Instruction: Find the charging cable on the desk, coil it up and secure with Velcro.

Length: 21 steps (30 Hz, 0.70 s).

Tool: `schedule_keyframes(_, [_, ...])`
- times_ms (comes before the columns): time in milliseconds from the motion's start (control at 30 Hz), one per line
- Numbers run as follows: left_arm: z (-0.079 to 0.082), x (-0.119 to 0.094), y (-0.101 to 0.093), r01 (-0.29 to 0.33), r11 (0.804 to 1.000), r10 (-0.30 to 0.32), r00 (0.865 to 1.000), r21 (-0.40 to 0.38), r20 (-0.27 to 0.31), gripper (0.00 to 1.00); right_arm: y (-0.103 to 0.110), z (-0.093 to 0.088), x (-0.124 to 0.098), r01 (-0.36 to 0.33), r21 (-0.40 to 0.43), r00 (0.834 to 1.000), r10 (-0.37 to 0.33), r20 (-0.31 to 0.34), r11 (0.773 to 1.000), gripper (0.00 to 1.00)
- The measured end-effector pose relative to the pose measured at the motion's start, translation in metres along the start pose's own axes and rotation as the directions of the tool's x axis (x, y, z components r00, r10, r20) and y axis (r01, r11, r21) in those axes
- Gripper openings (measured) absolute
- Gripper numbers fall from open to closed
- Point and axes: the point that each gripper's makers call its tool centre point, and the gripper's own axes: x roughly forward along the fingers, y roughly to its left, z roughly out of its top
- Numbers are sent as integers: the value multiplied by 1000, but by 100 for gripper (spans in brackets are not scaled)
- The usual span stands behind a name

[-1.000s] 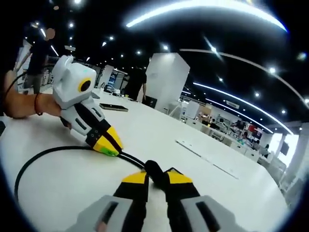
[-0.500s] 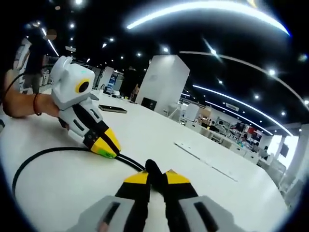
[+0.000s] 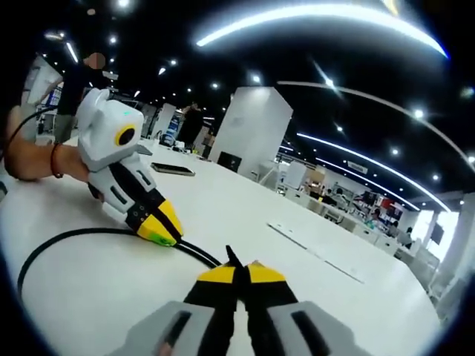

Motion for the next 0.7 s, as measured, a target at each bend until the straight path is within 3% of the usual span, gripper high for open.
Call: schedule_keyframes(700, [0, -2, -1, 2, 1000, -2, 1000, 9, 9, 7, -11, 4, 8, 37, 11, 999, -37, -30, 999, 3])
